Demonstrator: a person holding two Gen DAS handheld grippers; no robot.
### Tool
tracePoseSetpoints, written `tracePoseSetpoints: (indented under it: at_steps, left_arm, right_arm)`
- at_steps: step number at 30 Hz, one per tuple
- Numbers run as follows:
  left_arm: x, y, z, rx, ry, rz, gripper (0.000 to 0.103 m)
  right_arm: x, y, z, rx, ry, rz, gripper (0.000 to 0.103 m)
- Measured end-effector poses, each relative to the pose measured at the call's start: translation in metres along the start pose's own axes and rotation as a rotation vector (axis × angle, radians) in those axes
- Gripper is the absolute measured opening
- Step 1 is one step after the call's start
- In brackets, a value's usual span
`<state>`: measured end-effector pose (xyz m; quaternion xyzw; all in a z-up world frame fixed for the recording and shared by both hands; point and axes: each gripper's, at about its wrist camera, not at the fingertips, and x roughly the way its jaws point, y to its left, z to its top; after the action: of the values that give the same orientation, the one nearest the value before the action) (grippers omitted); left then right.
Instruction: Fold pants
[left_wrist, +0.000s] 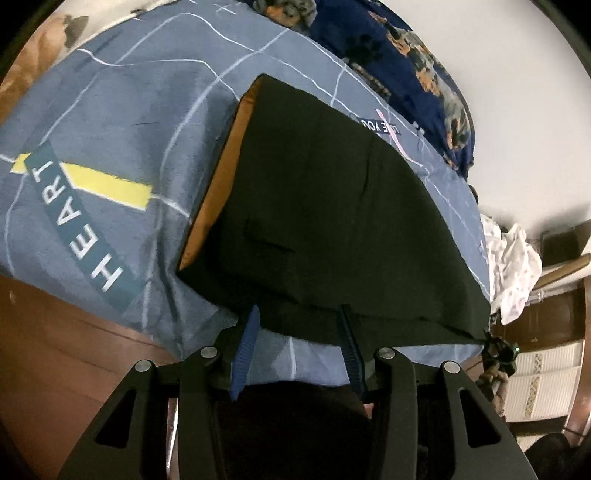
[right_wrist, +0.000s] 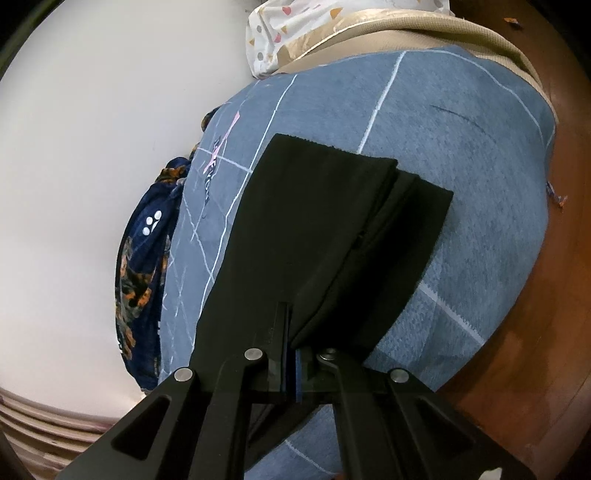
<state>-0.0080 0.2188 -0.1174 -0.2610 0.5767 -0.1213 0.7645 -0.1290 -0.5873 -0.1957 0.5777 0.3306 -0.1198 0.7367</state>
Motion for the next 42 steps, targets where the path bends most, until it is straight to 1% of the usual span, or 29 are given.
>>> tracePoseSetpoints:
  at_steps: [2, 5, 7, 8, 9, 10, 11, 13, 15, 16, 18, 21, 23, 26, 29, 32, 35, 38, 42]
  left_arm:
    - [0.006, 0.002, 0.007, -0.005, 0.000, 0.009, 0.044]
    - [0.009, 0.009, 0.016, -0.046, -0.010, -0.022, 0.044]
    - [0.003, 0.010, 0.018, -0.045, -0.058, -0.043, 0.045]
    - [0.000, 0.008, 0.017, -0.022, -0.092, -0.030, 0.044]
    - [-0.001, 0.006, 0.017, -0.005, -0.108, -0.013, 0.039]
    - [0.000, 0.006, 0.017, 0.004, -0.119, 0.022, 0.023]
    - [0.002, 0.007, 0.018, -0.002, -0.118, 0.044, 0.012]
    - [0.003, 0.017, 0.018, -0.042, -0.116, 0.036, 0.010]
    - [0.002, 0.017, 0.017, -0.034, -0.124, 0.045, 0.010]
    - [0.000, 0.013, 0.016, -0.012, -0.132, 0.068, 0.009]
    - [-0.003, 0.012, 0.013, -0.004, -0.132, 0.083, 0.009]
    - [-0.010, 0.011, 0.009, -0.020, -0.137, 0.084, 0.008]
    - [-0.017, 0.009, 0.006, -0.032, -0.141, 0.074, 0.008]
    - [-0.020, 0.006, 0.003, -0.014, -0.116, 0.092, 0.008]
    - [-0.008, 0.010, 0.002, -0.006, -0.070, 0.134, 0.008]
    - [-0.001, 0.009, 0.002, 0.019, -0.059, 0.173, 0.008]
    - [0.002, 0.003, 0.002, 0.051, -0.049, 0.210, 0.009]
    - [0.001, 0.004, 0.001, 0.052, -0.044, 0.215, 0.009]
    - [-0.002, 0.004, 0.002, 0.040, -0.037, 0.212, 0.009]
  right_arm:
    - [0.000, 0.000, -0.001, -0.001, 0.001, 0.002, 0.000]
    - [0.000, 0.000, 0.000, 0.002, 0.003, 0.001, 0.000]
    - [0.000, 0.000, 0.000, 0.002, 0.004, 0.001, 0.000]
    - [0.000, 0.000, 0.000, 0.002, 0.006, 0.001, 0.000]
    - [0.001, 0.000, 0.000, 0.002, 0.007, 0.003, 0.000]
    - [0.001, 0.000, 0.000, 0.003, 0.008, 0.004, 0.000]
    - [0.001, -0.001, 0.000, 0.003, 0.007, 0.005, 0.000]
    - [0.001, -0.001, 0.000, 0.003, 0.005, 0.005, 0.000]
    - [0.002, -0.001, 0.000, -0.001, 0.007, 0.002, 0.000]
    - [0.002, -0.001, 0.000, -0.005, 0.009, -0.001, 0.000]
    - [0.002, 0.000, 0.000, -0.005, 0.011, -0.006, 0.000]
    - [0.002, 0.004, 0.001, -0.031, 0.017, -0.022, 0.000]
    - [0.001, 0.002, 0.002, -0.009, 0.027, -0.007, 0.001]
    - [-0.002, -0.001, 0.001, -0.002, 0.039, -0.005, 0.001]
    - [-0.004, -0.001, -0.002, -0.007, 0.045, -0.008, 0.001]
    - [-0.007, -0.003, -0.004, -0.008, 0.047, -0.011, 0.001]
    - [-0.008, -0.001, -0.005, -0.027, 0.047, -0.032, 0.000]
    - [-0.007, 0.002, -0.003, -0.040, 0.048, -0.043, 0.000]
    - [-0.008, -0.006, -0.003, -0.007, 0.049, -0.006, 0.000]
